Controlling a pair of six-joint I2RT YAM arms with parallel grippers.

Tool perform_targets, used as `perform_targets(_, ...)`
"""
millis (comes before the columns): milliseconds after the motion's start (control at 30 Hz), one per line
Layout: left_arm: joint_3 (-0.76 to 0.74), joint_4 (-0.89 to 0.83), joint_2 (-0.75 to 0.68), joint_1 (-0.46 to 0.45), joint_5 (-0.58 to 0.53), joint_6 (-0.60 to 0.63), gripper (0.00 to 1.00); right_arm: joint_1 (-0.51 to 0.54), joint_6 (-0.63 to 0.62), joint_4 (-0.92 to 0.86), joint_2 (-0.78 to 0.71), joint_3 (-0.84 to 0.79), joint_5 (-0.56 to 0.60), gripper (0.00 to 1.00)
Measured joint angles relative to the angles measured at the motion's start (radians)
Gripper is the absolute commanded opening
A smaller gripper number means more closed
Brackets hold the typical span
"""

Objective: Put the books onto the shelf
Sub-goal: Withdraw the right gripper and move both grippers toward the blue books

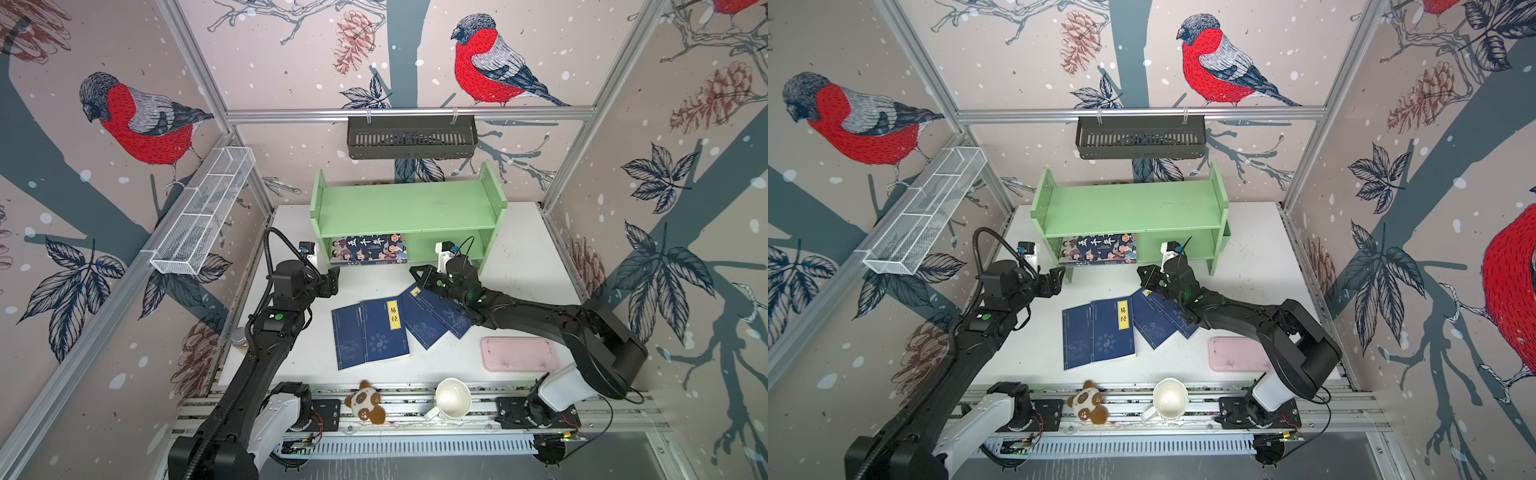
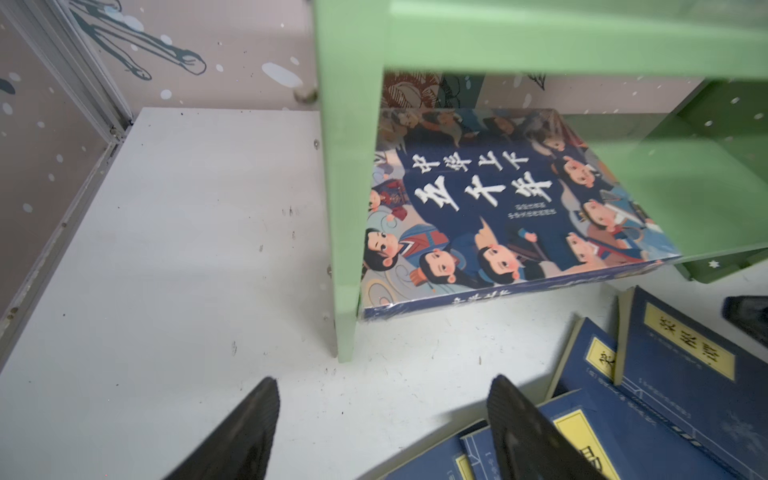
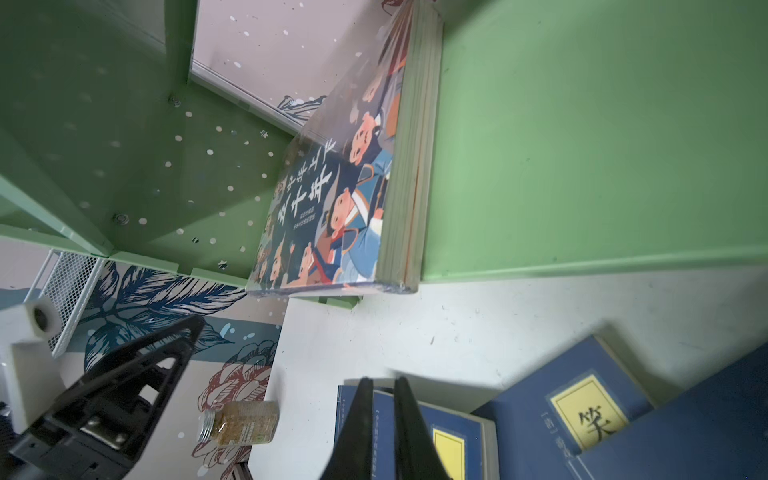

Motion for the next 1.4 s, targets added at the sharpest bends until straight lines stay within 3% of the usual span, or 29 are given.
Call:
perform_targets(267, 0.143, -0.127, -0.044, 0.003, 0.069, -0.027, 0.81, 0.003, -0.009, 0.023, -0.016, -0.032, -0.014, 0.15)
perform_targets(533, 0.095, -0.198, -0.027, 0.003, 0.082, -0.116, 0.79, 0.014, -0.021, 0.054, 0.002, -0.008, -0.054, 0.14)
perform_targets(700, 0.051, -0.224, -0.015, 0.004, 0.069, -0.138, 0.79, 0.02, -0.017, 0.072, -0.005, -0.035, -0.066, 0.2)
perform_targets(900, 0.043, -0.222, 0.002, 0.004, 0.184, -0.182, 0.79, 0.021, -0.021, -0.026, -0.105, -0.055, -0.084, 0.34)
perform_targets(1200, -0.019, -0.1, 0.106, 0.004, 0.42, -0.468, 0.77, 0.019, -0.051, -0.262, -0.237, -0.076, -0.197, 0.48)
perform_targets(1400, -0.103, -0.068, 0.114, 0.0, 0.455, -0.617, 0.77, 0.039, -0.05, -0.344, -0.303, -0.14, -0.244, 0.54)
